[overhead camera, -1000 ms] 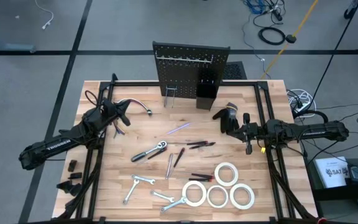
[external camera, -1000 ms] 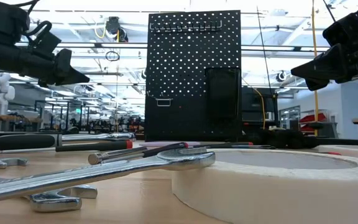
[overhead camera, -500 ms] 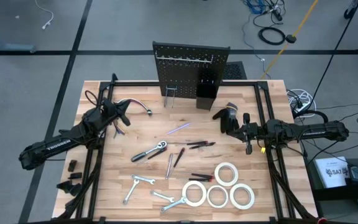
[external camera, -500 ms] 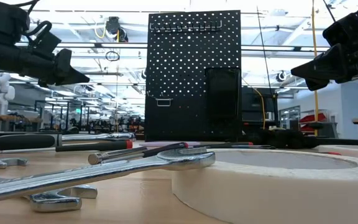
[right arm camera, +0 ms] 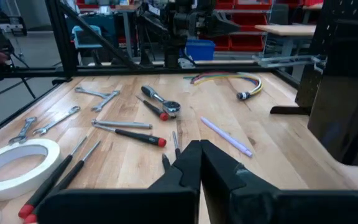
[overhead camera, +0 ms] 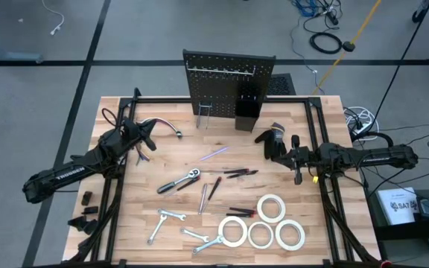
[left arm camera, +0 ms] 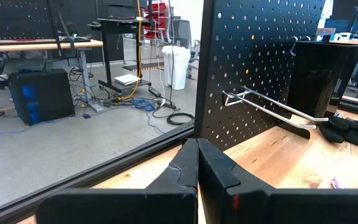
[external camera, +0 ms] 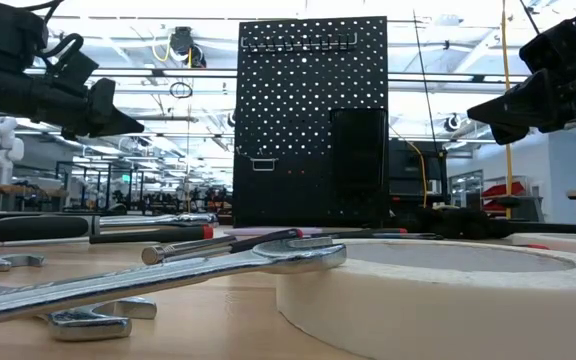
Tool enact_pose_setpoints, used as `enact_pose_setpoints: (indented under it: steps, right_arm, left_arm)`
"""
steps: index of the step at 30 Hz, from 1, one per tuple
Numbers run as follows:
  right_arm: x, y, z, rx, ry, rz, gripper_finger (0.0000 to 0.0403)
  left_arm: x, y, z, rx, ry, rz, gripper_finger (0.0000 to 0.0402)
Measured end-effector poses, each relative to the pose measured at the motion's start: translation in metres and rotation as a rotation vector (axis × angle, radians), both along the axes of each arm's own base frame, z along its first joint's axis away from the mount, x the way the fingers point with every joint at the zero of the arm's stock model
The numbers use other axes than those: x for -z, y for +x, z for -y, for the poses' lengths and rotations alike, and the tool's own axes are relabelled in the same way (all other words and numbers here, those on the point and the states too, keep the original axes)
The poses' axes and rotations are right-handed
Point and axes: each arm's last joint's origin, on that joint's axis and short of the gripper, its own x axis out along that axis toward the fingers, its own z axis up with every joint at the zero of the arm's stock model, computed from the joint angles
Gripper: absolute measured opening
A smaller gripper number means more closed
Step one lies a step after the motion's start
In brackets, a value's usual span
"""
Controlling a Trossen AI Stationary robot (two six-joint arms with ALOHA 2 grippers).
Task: Hang tools onto peg board
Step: Put the black ratchet wrench into the black bin on the peg board
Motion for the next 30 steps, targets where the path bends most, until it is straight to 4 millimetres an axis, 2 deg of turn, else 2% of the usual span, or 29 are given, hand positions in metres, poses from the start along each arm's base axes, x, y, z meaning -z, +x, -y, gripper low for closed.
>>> enact_pose_setpoints:
  steps: [3, 8, 14, 22, 27, 30]
  right_arm:
    - [0.0, 0.0, 0.001, 0.028, -0.005, 0.002, 0.0]
    - [-0.001, 0.0, 0.001, 0.035, 0.106, 0.011, 0.0]
    - [-0.013, 0.0, 0.003, 0.111, 0.14, 0.142, 0.0003]
    - [-0.026, 0.003, 0.003, 0.102, 0.15, 0.278, 0.0054]
    - [-0.034, 0.008, 0.004, 0.143, 0.154, 0.326, 0.0087]
    - [-0.047, 0.013, 0.005, 0.157, 0.151, 0.318, 0.0099]
  left_arm:
    - [0.0, 0.0, 0.0, 0.0, 0.0, 0.0, 0.0001]
    - [-0.001, 0.0, 0.0, 0.0, 0.004, 0.011, 0.0001]
    - [0.0, 0.001, 0.001, 0.054, -0.149, 0.145, 0.0001]
    - [-0.003, 0.002, 0.002, 0.068, -0.317, 0.324, 0.0001]
    - [-0.007, 0.003, 0.003, 0.111, -0.303, 0.355, 0.0001]
    - [-0.012, 0.005, 0.005, 0.229, -0.269, 0.298, 0.0001]
